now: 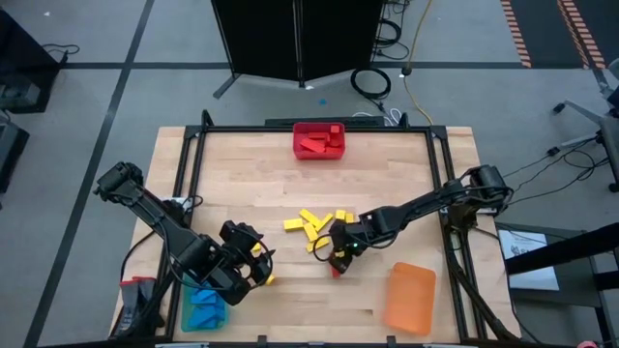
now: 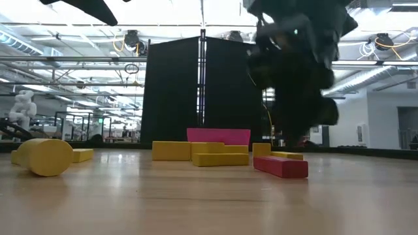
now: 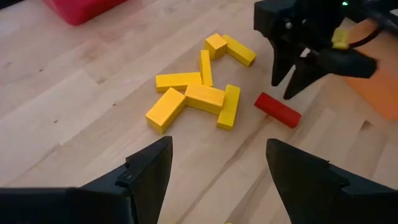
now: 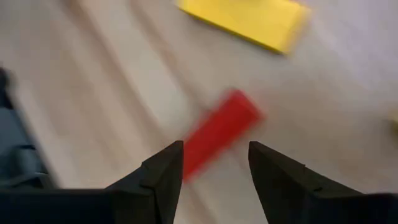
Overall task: Sort blocks
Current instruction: Put the red block into the red bin
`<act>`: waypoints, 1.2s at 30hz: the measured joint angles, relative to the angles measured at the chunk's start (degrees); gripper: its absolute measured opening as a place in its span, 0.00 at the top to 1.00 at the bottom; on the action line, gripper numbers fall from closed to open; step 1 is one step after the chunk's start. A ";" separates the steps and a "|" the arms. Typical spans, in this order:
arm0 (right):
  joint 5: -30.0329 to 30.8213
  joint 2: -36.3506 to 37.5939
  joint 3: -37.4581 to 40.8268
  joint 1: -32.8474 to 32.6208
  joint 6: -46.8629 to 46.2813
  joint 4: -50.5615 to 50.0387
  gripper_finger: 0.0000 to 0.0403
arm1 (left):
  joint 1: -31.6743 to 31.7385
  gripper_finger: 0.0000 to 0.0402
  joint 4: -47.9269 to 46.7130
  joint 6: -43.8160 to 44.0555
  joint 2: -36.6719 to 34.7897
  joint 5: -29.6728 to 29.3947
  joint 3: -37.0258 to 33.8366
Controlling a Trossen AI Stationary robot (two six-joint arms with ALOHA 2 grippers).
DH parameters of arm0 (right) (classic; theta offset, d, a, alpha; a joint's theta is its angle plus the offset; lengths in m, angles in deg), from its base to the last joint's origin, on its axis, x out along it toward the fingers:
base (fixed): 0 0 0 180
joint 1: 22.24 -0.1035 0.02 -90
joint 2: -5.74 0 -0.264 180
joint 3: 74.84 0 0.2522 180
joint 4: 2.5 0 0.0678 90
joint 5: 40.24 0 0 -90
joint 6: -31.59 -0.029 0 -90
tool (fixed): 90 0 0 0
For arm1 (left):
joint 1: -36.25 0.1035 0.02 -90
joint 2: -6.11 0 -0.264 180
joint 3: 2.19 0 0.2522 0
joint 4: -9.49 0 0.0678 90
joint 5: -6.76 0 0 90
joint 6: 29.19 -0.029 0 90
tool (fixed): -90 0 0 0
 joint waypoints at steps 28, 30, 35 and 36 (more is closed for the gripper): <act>-6.20 -0.32 -3.55 -2.36 23.41 14.28 0.48 | -1.98 0.34 -0.15 -0.11 -0.02 -0.17 0.02; -5.93 -0.26 -5.34 -3.67 37.74 7.18 0.48 | -1.98 0.34 -0.14 -0.11 -0.02 -0.17 0.01; 1.81 -0.32 -6.64 -4.91 62.94 -5.14 0.49 | -1.98 0.34 -0.13 -0.04 -0.02 -0.17 0.02; 3.42 -0.32 -6.65 -4.41 64.77 -6.07 0.49 | -1.98 0.34 -0.13 0.01 -0.02 -0.17 0.02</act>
